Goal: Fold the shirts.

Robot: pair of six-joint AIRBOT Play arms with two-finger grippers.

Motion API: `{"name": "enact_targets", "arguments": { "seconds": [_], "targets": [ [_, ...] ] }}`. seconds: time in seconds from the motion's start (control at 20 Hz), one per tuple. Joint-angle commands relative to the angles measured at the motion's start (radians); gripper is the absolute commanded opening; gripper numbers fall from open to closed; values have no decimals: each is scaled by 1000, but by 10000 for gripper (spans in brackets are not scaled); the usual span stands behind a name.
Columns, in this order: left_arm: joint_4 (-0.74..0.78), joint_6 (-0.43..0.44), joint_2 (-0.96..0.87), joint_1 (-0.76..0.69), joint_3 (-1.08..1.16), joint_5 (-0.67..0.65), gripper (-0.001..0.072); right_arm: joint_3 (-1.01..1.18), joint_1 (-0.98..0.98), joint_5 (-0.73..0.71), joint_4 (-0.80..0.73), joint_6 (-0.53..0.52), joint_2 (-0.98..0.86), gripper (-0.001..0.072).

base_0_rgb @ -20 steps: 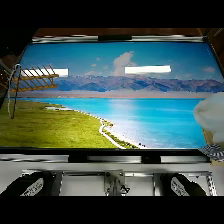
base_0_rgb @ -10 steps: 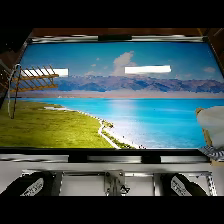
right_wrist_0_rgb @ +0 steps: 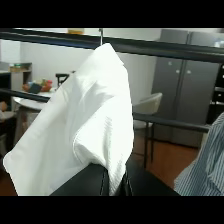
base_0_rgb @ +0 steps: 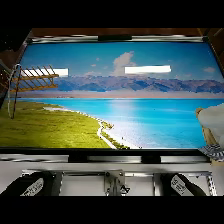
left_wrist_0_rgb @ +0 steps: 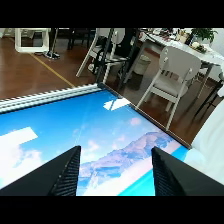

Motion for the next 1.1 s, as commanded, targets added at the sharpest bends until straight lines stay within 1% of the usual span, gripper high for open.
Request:
{"name": "enact_targets", "arguments": {
  "seconds": [0.0, 0.15, 0.45, 0.5, 0.55, 0.6, 0.65, 0.75, 0.9, 0.95, 1.05],
  "targets": [
    [0, -5, 0, 1, 0, 0, 532, 0, -61, -2, 0, 0, 0, 80],
    [0, -4, 0, 1, 0, -3, 532, 0, -103, 11, -1, -1, 0, 80],
    [20, -4, -1, 1, -1, -2, 532, 0, -198, 165, -10, -1, 0, 84],
    [30, -4, -1, 1, -1, -2, 532, 0, -204, 195, -8, -2, 0, 98],
    [34, -4, -1, 1, -1, -1, 532, 0, -207, 221, -6, -2, 0, 215],
    [37, -4, -1, 1, -1, -1, 532, 0, -207, 245, 6, -3, 0, 434],
    [37, -4, -1, 1, -1, -2, 532, 0, -207, 278, 40, -13, 1, 511],
    [37, -4, -3, 1, -1, -2, 532, 0, -207, 387, 127, -79, 10, 511],
    [37, -5, -23, 1, -1, -2, 531, 0, -207, 610, 234, -237, 16, 511],
    [37, -5, -32, 1, -1, -2, 531, 0, -207, 666, 259, -270, 16, 511],
    [37, -27, -49, 1, -3, -2, 531, 0, -207, 740, 343, -303, 16, 511]
  ]
}}
